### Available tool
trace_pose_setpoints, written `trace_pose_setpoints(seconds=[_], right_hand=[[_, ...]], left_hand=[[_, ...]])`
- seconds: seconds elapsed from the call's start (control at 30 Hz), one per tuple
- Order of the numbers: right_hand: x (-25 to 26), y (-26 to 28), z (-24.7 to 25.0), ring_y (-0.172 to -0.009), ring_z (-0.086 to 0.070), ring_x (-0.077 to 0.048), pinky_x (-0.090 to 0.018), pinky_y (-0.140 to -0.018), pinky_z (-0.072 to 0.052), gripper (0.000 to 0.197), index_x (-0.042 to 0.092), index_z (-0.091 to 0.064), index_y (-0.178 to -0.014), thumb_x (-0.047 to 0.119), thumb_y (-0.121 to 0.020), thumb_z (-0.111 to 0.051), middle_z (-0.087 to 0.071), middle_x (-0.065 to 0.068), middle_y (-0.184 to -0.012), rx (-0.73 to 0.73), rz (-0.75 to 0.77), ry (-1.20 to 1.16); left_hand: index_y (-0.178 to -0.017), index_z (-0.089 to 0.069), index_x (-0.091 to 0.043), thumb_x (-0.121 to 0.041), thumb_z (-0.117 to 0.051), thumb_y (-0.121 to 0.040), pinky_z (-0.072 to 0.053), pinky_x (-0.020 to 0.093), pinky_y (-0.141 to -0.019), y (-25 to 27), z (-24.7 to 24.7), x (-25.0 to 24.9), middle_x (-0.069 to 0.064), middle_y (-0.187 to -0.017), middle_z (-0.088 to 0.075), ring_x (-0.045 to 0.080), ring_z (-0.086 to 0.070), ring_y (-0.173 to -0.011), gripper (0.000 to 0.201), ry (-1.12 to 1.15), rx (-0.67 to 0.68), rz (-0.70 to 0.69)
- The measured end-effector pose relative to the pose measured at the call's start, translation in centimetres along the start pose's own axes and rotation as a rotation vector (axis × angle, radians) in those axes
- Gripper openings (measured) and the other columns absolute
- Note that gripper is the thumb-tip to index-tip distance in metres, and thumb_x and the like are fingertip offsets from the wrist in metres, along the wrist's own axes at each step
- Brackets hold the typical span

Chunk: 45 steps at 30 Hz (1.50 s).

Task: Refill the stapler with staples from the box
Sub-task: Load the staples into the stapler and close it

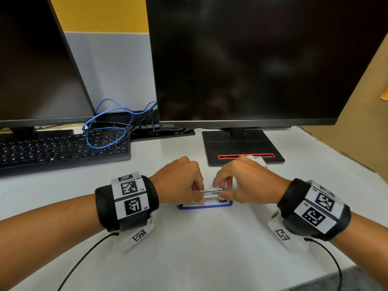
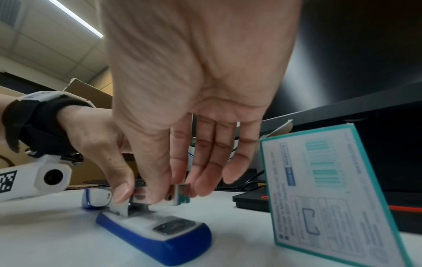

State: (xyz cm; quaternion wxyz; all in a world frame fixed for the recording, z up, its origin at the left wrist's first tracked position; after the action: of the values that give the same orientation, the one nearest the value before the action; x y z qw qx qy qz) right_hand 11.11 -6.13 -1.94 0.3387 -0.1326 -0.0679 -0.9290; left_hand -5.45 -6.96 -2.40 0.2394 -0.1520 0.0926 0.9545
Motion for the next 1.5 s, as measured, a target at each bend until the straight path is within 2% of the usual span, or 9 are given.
trace_pose_setpoints(seconds=[0.23, 0.37, 0.53, 0.77, 0.97, 1.1, 1.23, 1.4, 1.5], right_hand=[[-0.1, 0.0, -0.5, -0.073, -0.064, -0.007, -0.023, -0.073, -0.059, 0.025, 0.026, -0.076, -0.103, 0.040, -0.083, -0.070, -0.075, 0.010, -0.093, 0.018, 0.024, -0.022], [-0.1, -0.1, -0.2, -0.072, -0.063, -0.007, -0.021, -0.072, -0.057, 0.024, 0.024, -0.077, -0.101, 0.039, -0.085, -0.069, -0.075, 0.009, -0.091, 0.013, 0.036, -0.020], [-0.3, -0.2, -0.3, -0.066, -0.057, -0.003, -0.008, -0.063, -0.041, 0.024, 0.023, -0.077, -0.102, 0.038, -0.085, -0.069, -0.074, 0.007, -0.091, 0.015, 0.022, -0.032], [0.0, -0.3, -0.4, -0.073, -0.062, -0.005, -0.009, -0.072, -0.045, 0.024, 0.021, -0.077, -0.104, 0.035, -0.085, -0.070, -0.076, 0.003, -0.096, 0.020, 0.002, -0.051], [0.1, -0.1, -0.3, -0.063, -0.055, -0.001, -0.009, -0.066, -0.042, 0.022, 0.018, -0.077, -0.101, 0.032, -0.085, -0.070, -0.075, 0.001, -0.092, -0.003, -0.003, -0.066], [0.3, 0.0, -0.2, -0.063, -0.058, -0.003, -0.009, -0.064, -0.045, 0.020, 0.017, -0.078, -0.098, 0.030, -0.085, -0.071, -0.076, 0.002, -0.089, -0.002, 0.002, -0.075], [0.4, 0.0, -0.2, -0.063, -0.058, -0.002, -0.007, -0.064, -0.043, 0.021, 0.017, -0.077, -0.100, 0.031, -0.085, -0.071, -0.075, 0.002, -0.091, -0.010, 0.004, -0.073], [0.4, 0.0, -0.3, -0.070, -0.063, -0.006, -0.012, -0.068, -0.050, 0.022, 0.018, -0.077, -0.101, 0.031, -0.085, -0.071, -0.076, 0.000, -0.093, -0.006, -0.009, -0.074], [0.3, 0.0, -0.3, -0.071, -0.063, -0.006, -0.012, -0.069, -0.049, 0.023, 0.018, -0.077, -0.103, 0.031, -0.085, -0.071, -0.075, 0.000, -0.094, -0.009, -0.018, -0.086]], left_hand=[[-0.096, -0.079, -0.023, -0.039, -0.078, -0.075, -0.057, 0.031, -0.069, 0.8, -0.1, 1.1, -0.007, -0.084, -0.075, 0.011, -0.066, -0.078, 0.026, -0.079, 0.042, 0.031], [-0.106, -0.073, -0.028, -0.050, -0.076, -0.072, -0.047, 0.027, -0.069, 1.4, 0.4, 2.2, -0.007, -0.097, -0.068, 0.015, -0.059, -0.093, 0.041, -0.207, 0.099, 0.084], [-0.109, -0.067, -0.032, -0.042, -0.074, -0.073, -0.044, 0.027, -0.072, 2.7, 1.0, 3.7, -0.010, -0.094, -0.049, 0.017, -0.056, -0.096, 0.037, -0.303, 0.185, 0.174], [-0.102, -0.068, -0.031, -0.040, -0.069, -0.077, -0.051, 0.031, -0.078, 3.4, 1.4, 3.6, -0.008, -0.099, -0.058, 0.018, -0.058, -0.098, 0.027, -0.305, 0.235, 0.167], [-0.108, -0.069, -0.038, -0.050, -0.068, -0.076, -0.049, 0.030, -0.077, 3.5, 2.6, 3.6, -0.009, -0.104, -0.058, 0.018, -0.057, -0.102, 0.034, -0.305, 0.200, 0.167], [-0.101, -0.072, -0.038, -0.057, -0.072, -0.071, -0.051, 0.030, -0.074, 3.4, 3.8, 3.2, -0.012, -0.098, -0.061, 0.014, -0.057, -0.096, 0.036, -0.276, 0.137, 0.167], [-0.094, -0.074, -0.031, -0.049, -0.081, -0.067, -0.054, 0.028, -0.071, 3.0, 4.2, 2.4, -0.011, -0.094, -0.062, 0.012, -0.056, -0.094, 0.033, -0.208, 0.080, 0.155], [-0.101, -0.072, -0.026, -0.043, -0.083, -0.070, -0.043, 0.017, -0.061, 2.7, 4.5, 1.7, -0.010, -0.097, -0.065, 0.009, -0.052, -0.093, 0.036, -0.191, 0.062, 0.112], [-0.102, -0.069, -0.026, -0.044, -0.084, -0.069, -0.046, 0.018, -0.062, 2.6, 4.8, 1.5, -0.010, -0.095, -0.065, 0.008, -0.053, -0.086, 0.041, -0.156, 0.025, 0.105]])
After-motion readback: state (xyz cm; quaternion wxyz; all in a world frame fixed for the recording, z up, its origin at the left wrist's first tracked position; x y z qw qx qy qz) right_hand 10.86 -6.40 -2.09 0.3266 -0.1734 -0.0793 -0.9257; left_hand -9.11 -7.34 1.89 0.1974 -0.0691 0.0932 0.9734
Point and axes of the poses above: each hand's wrist, its own y-axis away from the middle knuckle, its own z-axis out of the back of the hand, x = y × z, the point moved 3 cm from there along -y, towards the middle knuckle
